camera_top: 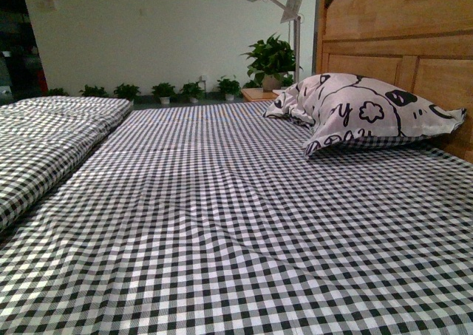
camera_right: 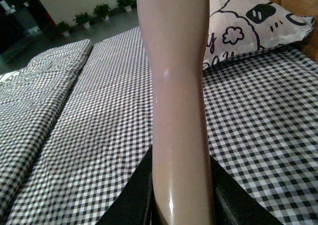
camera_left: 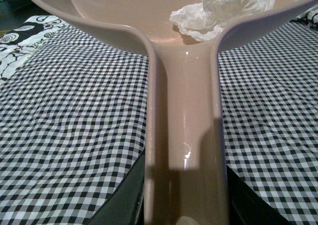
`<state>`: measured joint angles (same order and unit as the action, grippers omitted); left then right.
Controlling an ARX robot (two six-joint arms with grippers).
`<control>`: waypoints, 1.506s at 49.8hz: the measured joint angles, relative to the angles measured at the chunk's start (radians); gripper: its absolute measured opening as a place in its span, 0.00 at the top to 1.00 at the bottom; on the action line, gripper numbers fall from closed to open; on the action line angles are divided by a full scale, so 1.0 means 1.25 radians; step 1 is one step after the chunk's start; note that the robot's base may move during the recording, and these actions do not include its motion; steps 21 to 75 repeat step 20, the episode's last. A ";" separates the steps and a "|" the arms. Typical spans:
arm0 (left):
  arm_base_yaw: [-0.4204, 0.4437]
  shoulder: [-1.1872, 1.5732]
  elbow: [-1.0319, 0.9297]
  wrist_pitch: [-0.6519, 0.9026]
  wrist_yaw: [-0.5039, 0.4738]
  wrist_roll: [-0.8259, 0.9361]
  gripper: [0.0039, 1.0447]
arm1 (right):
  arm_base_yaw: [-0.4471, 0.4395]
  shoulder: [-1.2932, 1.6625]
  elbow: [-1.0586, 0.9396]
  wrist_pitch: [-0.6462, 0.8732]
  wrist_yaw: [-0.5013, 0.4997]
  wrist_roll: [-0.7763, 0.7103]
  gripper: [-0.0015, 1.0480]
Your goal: Clean up trash
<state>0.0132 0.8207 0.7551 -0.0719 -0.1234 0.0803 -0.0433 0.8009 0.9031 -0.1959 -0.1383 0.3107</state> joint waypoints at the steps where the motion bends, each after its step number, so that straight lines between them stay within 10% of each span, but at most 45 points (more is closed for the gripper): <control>1: 0.000 0.000 0.000 0.000 0.000 0.000 0.76 | 0.000 0.000 0.000 0.000 0.000 0.000 0.81; 75: 0.000 0.000 0.000 0.000 0.000 0.000 0.76 | 0.000 0.000 0.000 0.000 0.000 0.000 0.81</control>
